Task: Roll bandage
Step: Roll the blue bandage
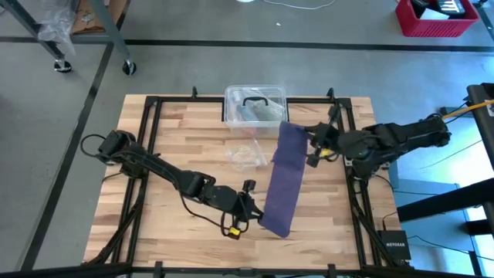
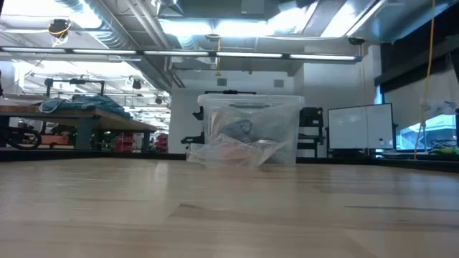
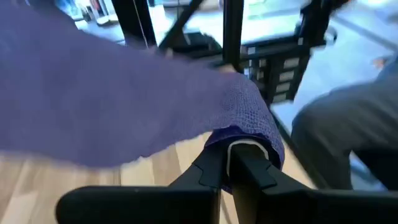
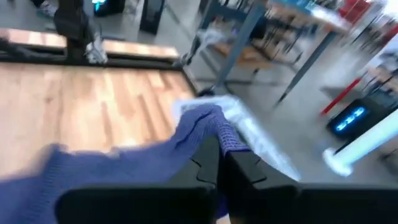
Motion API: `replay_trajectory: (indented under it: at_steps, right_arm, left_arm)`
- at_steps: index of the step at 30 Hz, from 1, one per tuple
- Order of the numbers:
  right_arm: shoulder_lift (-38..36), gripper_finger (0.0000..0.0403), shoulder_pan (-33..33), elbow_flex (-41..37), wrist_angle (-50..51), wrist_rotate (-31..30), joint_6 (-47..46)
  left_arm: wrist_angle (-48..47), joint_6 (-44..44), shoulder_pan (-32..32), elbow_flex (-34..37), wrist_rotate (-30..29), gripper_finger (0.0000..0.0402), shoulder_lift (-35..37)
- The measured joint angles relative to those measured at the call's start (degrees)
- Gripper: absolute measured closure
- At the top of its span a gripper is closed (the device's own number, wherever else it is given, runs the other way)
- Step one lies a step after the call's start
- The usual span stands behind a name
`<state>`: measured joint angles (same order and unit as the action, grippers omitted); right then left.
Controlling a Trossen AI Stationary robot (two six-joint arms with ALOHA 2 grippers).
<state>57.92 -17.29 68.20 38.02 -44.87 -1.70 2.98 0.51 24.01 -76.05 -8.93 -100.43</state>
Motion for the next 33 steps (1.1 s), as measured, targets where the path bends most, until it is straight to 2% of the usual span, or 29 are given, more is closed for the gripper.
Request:
replay_trajectory:
  at_steps: [4,12,16,21,23,27,33]
  right_arm:
    - [1.7,0.0338,3.1,0.0,3.6,5.6,-3.9]
    - [4.2,0.0193,4.6,0.2,10.3,7.5,-7.0]
    - [3.8,0.0146,4.6,2.8,12.8,15.7,-9.4]
    - [3.7,0.0122,4.6,5.4,15.9,27.7,-15.3]
    - [3.7,0.0121,4.6,5.4,16.9,30.6,-16.4]
    - [3.7,0.0125,3.7,5.4,21.2,33.0,-18.5]
    - [3.7,0.0129,-0.8,5.4,25.0,32.7,-19.4]
  left_arm:
    - [-0.6,2.1,0.8,0.0,1.1,0.0391,0.7]
    - [-2.3,5.9,1.5,0.0,2.3,0.0391,2.2]
    - [-2.5,6.8,1.0,0.0,2.1,0.0391,2.2]
    - [-2.6,10.9,0.3,0.0,2.1,0.0391,2.2]
    - [-2.5,10.5,0.5,0.0,2.0,0.0391,2.2]
    - [-2.5,8.9,1.2,0.0,0.4,0.0391,2.2]
    - [-2.5,8.5,1.1,0.0,-0.3,0.0391,2.2]
